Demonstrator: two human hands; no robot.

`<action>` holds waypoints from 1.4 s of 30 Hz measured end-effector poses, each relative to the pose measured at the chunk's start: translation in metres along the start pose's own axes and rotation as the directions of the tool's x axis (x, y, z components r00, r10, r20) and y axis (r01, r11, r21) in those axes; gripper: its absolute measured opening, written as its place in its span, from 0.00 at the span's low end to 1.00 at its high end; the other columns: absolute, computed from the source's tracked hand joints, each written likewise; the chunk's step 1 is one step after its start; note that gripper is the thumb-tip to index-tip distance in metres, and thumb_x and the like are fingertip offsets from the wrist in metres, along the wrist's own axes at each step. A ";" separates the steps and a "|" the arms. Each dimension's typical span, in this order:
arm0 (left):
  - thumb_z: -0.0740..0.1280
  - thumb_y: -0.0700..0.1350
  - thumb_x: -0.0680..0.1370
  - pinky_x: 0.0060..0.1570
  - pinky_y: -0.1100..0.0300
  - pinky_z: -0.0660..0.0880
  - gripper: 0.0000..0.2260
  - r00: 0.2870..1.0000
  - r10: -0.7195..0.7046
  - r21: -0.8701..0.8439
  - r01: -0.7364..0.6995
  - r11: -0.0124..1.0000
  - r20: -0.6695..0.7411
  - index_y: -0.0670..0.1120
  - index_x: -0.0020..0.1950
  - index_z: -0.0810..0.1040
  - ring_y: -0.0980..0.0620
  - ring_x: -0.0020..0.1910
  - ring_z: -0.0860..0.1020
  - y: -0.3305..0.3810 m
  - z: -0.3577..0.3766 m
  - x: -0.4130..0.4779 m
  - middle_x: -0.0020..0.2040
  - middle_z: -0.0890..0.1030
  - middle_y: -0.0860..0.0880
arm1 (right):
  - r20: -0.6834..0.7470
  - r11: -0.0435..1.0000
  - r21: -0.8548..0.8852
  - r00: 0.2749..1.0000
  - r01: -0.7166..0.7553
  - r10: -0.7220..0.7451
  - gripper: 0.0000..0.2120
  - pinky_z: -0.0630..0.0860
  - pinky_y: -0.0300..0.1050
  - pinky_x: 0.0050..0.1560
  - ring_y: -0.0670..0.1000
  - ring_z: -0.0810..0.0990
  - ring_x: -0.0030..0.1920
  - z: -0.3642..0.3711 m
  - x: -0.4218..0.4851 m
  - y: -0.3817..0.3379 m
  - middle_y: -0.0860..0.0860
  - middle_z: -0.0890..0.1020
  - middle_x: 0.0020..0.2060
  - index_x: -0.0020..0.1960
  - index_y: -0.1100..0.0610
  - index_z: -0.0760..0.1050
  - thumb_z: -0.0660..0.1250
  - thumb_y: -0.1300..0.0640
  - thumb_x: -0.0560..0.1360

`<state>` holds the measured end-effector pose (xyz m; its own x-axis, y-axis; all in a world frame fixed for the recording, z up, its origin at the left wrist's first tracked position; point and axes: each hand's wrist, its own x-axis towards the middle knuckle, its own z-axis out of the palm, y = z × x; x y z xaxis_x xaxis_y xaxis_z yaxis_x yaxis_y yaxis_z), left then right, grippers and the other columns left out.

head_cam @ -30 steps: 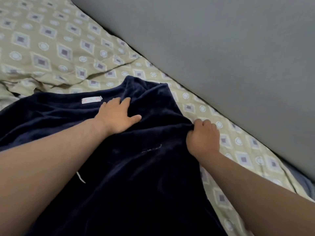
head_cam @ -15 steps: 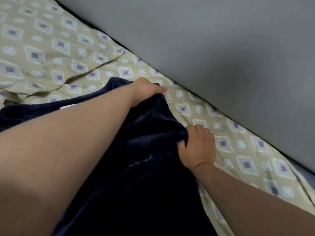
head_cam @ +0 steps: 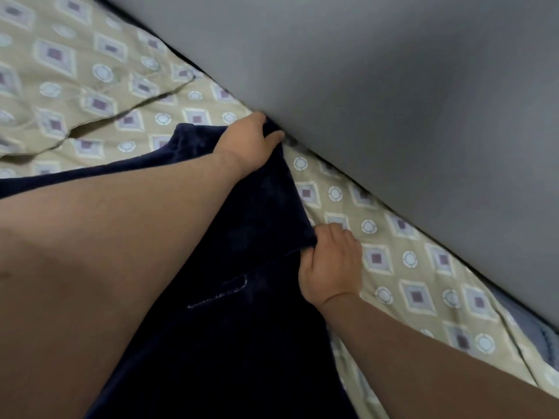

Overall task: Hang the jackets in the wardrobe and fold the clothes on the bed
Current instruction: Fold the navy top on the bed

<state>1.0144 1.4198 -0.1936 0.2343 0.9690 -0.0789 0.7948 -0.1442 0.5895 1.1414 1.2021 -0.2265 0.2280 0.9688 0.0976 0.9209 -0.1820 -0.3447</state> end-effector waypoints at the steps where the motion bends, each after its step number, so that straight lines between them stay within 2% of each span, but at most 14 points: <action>1: 0.65 0.54 0.80 0.64 0.48 0.70 0.19 0.999 0.031 0.053 -0.030 0.998 -0.020 0.42 0.64 0.73 0.39 0.64 0.74 0.004 -0.003 -0.009 0.64 0.77 0.41 | 0.015 1.000 -0.007 1.000 -0.004 0.004 0.13 0.70 0.53 0.45 0.58 0.74 0.42 -0.001 0.000 -0.001 0.55 0.76 0.41 0.45 0.58 0.74 0.54 0.54 0.69; 4: 0.64 0.52 0.78 0.68 0.45 0.64 0.22 0.949 0.286 0.281 -0.240 0.929 -0.136 0.41 0.67 0.73 0.38 0.69 0.69 0.002 -0.008 -0.078 0.69 0.72 0.39 | 0.036 1.000 -0.028 0.999 -0.010 0.011 0.13 0.69 0.54 0.47 0.59 0.74 0.44 -0.002 0.002 -0.002 0.57 0.77 0.42 0.46 0.58 0.75 0.56 0.54 0.69; 6: 0.60 0.53 0.78 0.74 0.43 0.58 0.25 0.921 0.387 0.311 -0.356 0.881 -0.043 0.40 0.70 0.72 0.40 0.74 0.65 -0.009 0.001 -0.145 0.73 0.70 0.40 | 0.027 0.999 -0.037 1.000 -0.008 0.009 0.12 0.69 0.53 0.46 0.59 0.74 0.44 0.000 0.000 0.000 0.56 0.77 0.42 0.45 0.57 0.74 0.56 0.52 0.69; 11: 0.48 0.57 0.78 0.78 0.50 0.47 0.32 0.981 0.158 0.406 -0.190 0.894 0.111 0.45 0.80 0.59 0.48 0.79 0.55 -0.017 0.013 -0.169 0.80 0.60 0.47 | 0.054 1.000 -0.003 0.998 -0.026 0.026 0.12 0.66 0.51 0.48 0.56 0.73 0.45 -0.011 -0.004 0.001 0.54 0.76 0.44 0.45 0.55 0.72 0.60 0.47 0.72; 14: 0.48 0.57 0.80 0.78 0.50 0.43 0.32 0.979 0.101 0.464 -0.173 0.869 0.175 0.45 0.81 0.49 0.50 0.80 0.48 -0.019 0.017 -0.157 0.82 0.51 0.47 | 0.100 0.982 0.179 0.994 -0.067 0.050 0.14 0.70 0.50 0.50 0.53 0.73 0.46 -0.028 -0.029 0.006 0.51 0.76 0.45 0.49 0.55 0.74 0.64 0.44 0.75; 19: 0.48 0.55 0.82 0.78 0.48 0.40 0.31 0.958 -0.059 0.542 -0.107 0.834 0.279 0.43 0.81 0.41 0.48 0.80 0.42 -0.005 0.016 -0.145 0.82 0.42 0.45 | 0.311 0.881 0.396 0.941 -0.258 0.135 0.16 0.69 0.39 0.35 0.44 0.75 0.37 -0.060 -0.131 0.020 0.45 0.75 0.34 0.39 0.49 0.73 0.61 0.36 0.72; 23: 0.52 0.56 0.81 0.78 0.45 0.46 0.32 0.988 0.093 0.462 -0.140 0.876 0.123 0.40 0.80 0.53 0.41 0.80 0.50 0.015 0.010 -0.208 0.81 0.52 0.39 | 0.497 0.783 0.353 0.812 -0.512 0.307 0.17 0.67 0.41 0.34 0.42 0.74 0.30 -0.087 -0.193 0.027 0.41 0.76 0.28 0.35 0.50 0.72 0.65 0.40 0.76; 25: 0.51 0.61 0.79 0.78 0.46 0.45 0.35 0.962 0.187 0.396 -0.254 0.882 0.200 0.40 0.80 0.54 0.41 0.80 0.49 0.023 0.022 -0.280 0.81 0.52 0.39 | 0.585 0.726 0.347 0.742 -0.593 0.327 0.19 0.71 0.42 0.39 0.38 0.75 0.33 -0.099 -0.214 0.029 0.37 0.77 0.30 0.37 0.50 0.76 0.61 0.40 0.80; 27: 0.48 0.64 0.77 0.78 0.48 0.42 0.39 0.926 0.188 0.383 -0.311 0.870 0.326 0.41 0.81 0.51 0.44 0.80 0.47 0.023 0.037 -0.347 0.81 0.51 0.41 | 0.710 0.528 0.393 0.613 -0.753 0.346 0.19 0.76 0.46 0.56 0.43 0.82 0.49 -0.108 -0.225 0.031 0.42 0.85 0.47 0.54 0.51 0.83 0.57 0.42 0.82; 29: 0.52 0.66 0.75 0.78 0.49 0.43 0.42 0.927 0.156 0.395 -0.291 0.871 0.340 0.41 0.80 0.53 0.45 0.80 0.49 0.020 0.050 -0.386 0.81 0.52 0.41 | 0.806 0.349 0.368 0.483 -0.862 0.342 0.16 0.78 0.48 0.57 0.52 0.85 0.49 -0.113 -0.231 0.034 0.52 0.87 0.48 0.53 0.55 0.84 0.63 0.46 0.80; 34: 0.55 0.69 0.73 0.78 0.47 0.46 0.44 0.943 0.159 0.419 -0.276 0.865 0.293 0.42 0.80 0.55 0.46 0.80 0.50 0.021 0.059 -0.400 0.81 0.54 0.42 | 0.758 0.514 0.339 0.552 -0.788 0.347 0.17 0.75 0.43 0.40 0.51 0.81 0.35 -0.123 -0.229 0.058 0.55 0.82 0.33 0.37 0.60 0.78 0.69 0.49 0.78; 37: 0.54 0.75 0.70 0.77 0.45 0.45 0.49 0.926 0.153 0.473 -0.312 0.824 0.344 0.43 0.81 0.54 0.45 0.80 0.49 0.028 0.068 -0.399 0.81 0.53 0.42 | 0.551 0.625 0.307 0.669 -0.718 0.499 0.19 0.69 0.41 0.34 0.50 0.76 0.33 -0.124 -0.231 0.083 0.56 0.79 0.30 0.36 0.61 0.76 0.65 0.50 0.80; 39: 0.51 0.76 0.69 0.77 0.43 0.42 0.51 0.924 0.109 0.522 -0.302 0.798 0.367 0.44 0.81 0.52 0.44 0.80 0.46 0.036 0.072 -0.399 0.81 0.50 0.41 | 0.474 0.701 0.288 0.733 -0.652 0.488 0.19 0.66 0.34 0.31 0.49 0.74 0.31 -0.122 -0.237 0.083 0.54 0.78 0.30 0.36 0.61 0.74 0.63 0.51 0.81; 42: 0.49 0.73 0.71 0.77 0.41 0.40 0.47 0.945 0.088 0.462 -0.233 0.855 0.314 0.43 0.81 0.52 0.42 0.80 0.45 0.053 0.071 -0.393 0.81 0.51 0.39 | 0.485 0.643 0.337 0.712 -0.688 0.508 0.17 0.66 0.36 0.29 0.44 0.71 0.28 -0.122 -0.253 0.079 0.49 0.75 0.28 0.36 0.57 0.72 0.67 0.49 0.79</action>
<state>1.0038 1.0174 -0.1886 0.4671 0.8402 -0.2755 0.8842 -0.4421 0.1509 1.1949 0.9224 -0.1644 0.4765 0.6792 -0.5582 0.3285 -0.7265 -0.6035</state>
